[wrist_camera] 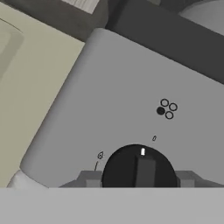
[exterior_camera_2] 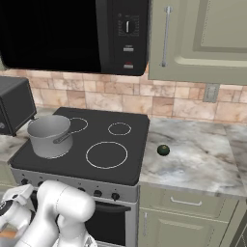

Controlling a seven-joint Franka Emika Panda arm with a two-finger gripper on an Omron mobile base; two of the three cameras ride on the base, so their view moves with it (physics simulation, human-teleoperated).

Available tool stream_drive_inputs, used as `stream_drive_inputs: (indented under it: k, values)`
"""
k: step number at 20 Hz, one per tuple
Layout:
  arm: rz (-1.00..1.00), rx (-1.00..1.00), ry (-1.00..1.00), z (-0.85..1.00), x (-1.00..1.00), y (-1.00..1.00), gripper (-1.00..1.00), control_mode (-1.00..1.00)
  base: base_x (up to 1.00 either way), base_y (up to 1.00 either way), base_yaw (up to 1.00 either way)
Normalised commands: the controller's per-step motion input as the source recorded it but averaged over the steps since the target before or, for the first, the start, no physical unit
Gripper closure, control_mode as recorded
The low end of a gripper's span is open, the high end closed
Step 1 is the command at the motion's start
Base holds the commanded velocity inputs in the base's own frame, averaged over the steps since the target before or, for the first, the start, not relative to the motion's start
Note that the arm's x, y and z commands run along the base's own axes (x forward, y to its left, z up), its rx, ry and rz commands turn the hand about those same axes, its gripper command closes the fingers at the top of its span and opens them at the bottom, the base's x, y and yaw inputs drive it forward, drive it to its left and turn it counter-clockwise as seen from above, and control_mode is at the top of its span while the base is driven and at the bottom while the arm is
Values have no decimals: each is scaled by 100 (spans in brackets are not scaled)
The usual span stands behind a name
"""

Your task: Turn on the burner for the pot on the stove. Wait thirty seconds for the pot to heat up. Then add the squash to the pot.

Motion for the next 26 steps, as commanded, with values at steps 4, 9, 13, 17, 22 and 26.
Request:
stream_drive_inputs:
  k: [4, 9, 13, 17, 22, 26]
  values:
    - [36, -33, 32, 0, 42, -1, 100, -100, 0, 0, 0]
    - [35, -32, 38, 0, 42, 0, 100, -100, 0, 0, 0]
    - [36, -31, 38, 0, 41, 0, 100, -100, 0, 0, 0]
    - [37, -30, 30, 0, 35, 0, 100, -100, 0, 0, 0]
    - [40, -29, 21, 0, 20, -1, 100, -100, 0, 0, 0]
    - [39, -26, 12, 0, -2, -3, 100, -100, 0, 0, 0]
